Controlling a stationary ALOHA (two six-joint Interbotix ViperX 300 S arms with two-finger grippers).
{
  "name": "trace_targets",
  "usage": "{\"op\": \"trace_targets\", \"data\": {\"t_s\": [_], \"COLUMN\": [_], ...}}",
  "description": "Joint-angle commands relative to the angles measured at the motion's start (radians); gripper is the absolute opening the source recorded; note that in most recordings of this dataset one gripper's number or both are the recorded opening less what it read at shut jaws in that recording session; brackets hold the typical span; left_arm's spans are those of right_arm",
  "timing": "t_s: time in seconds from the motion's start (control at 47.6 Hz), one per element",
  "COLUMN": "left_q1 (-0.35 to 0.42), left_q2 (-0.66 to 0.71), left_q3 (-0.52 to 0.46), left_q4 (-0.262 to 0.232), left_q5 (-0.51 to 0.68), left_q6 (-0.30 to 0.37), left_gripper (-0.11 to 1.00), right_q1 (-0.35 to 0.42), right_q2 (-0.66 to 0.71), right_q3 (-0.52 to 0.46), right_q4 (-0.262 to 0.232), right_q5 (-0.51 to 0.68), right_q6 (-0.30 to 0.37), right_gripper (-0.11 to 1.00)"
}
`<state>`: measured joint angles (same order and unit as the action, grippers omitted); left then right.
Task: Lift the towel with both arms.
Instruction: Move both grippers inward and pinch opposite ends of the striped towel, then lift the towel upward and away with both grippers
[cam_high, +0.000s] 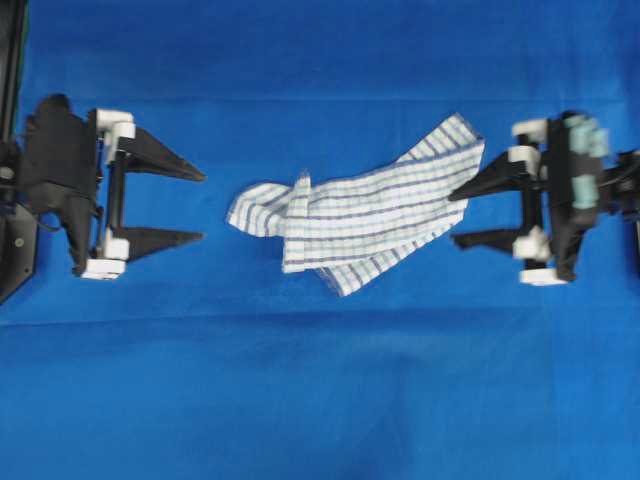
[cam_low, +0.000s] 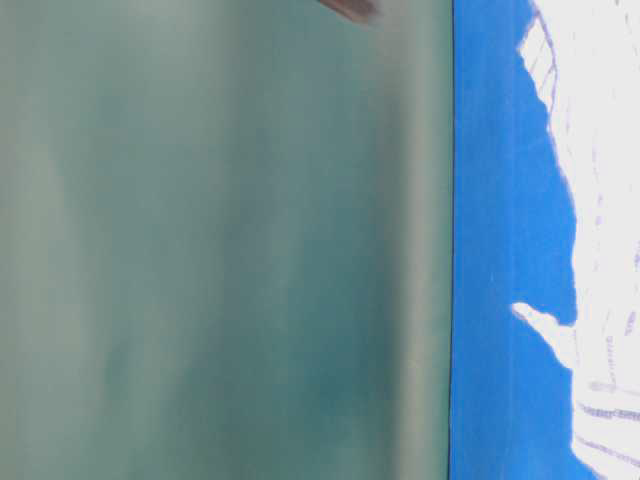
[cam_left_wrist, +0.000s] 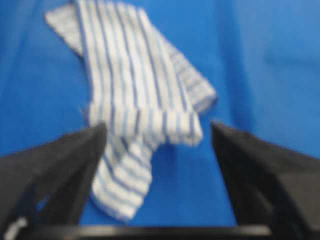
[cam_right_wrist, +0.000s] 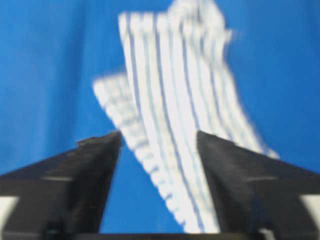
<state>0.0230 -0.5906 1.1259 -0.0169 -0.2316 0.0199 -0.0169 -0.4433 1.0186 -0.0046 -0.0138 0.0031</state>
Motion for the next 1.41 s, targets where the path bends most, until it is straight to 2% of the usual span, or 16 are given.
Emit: {"op": "trace_targets", "data": {"t_s": [0.0,0.105,0.42,0.672,0.84,0.945,1.029,1.071,1.113,1.196,1.238,1.322,1.385], "left_q1": [0.023,0.044,0.046,0.049,0.049,0.051,0.054,0.054,0.054,0.057,0.060,0.061,0.061], "left_q2": [0.055,0.138,0.393,0.549,0.586,0.591,0.592,0.594,0.594,0.595,0.595,0.589,0.575], "left_q3": [-0.026,-0.037,-0.124,-0.175,-0.192,-0.195,-0.199,-0.202,-0.206,-0.213,-0.215,-0.216,-0.216], "left_q4": [-0.002,-0.002,-0.002,-0.002,0.000,0.000,-0.002,-0.002,-0.002,-0.002,-0.002,-0.003,-0.003], "left_q5": [-0.002,-0.003,-0.002,-0.006,-0.006,0.000,0.008,0.012,0.020,0.037,0.044,0.060,0.069], "left_q6": [-0.003,-0.003,-0.003,-0.003,0.002,0.054,0.097,0.109,0.121,0.129,0.129,0.117,0.110], "left_gripper": [0.88,0.85,0.86,0.86,0.86,0.84,0.80,0.75,0.65,0.38,0.26,0.05,0.01], "right_q1": [-0.003,-0.003,-0.003,-0.008,-0.020,-0.028,-0.031,-0.032,-0.034,-0.035,-0.035,-0.035,-0.035], "right_q2": [0.069,0.164,0.379,0.469,0.515,0.523,0.523,0.523,0.523,0.520,0.517,0.505,0.489], "right_q3": [-0.048,-0.080,-0.158,-0.190,-0.199,-0.204,-0.204,-0.204,-0.204,-0.204,-0.204,-0.204,-0.204], "right_q4": [-0.002,0.000,0.003,0.003,0.003,0.002,-0.002,-0.002,-0.002,-0.002,-0.002,0.000,0.002], "right_q5": [0.029,0.048,0.048,0.034,-0.006,-0.011,-0.009,-0.008,-0.008,-0.008,-0.006,-0.006,-0.003], "right_q6": [0.002,0.002,0.005,0.005,0.005,0.003,0.002,0.002,0.002,0.002,0.002,0.003,0.003], "right_gripper": [0.66,0.61,0.61,0.61,0.61,0.60,0.55,0.48,0.39,0.14,0.06,0.06,0.06]}}
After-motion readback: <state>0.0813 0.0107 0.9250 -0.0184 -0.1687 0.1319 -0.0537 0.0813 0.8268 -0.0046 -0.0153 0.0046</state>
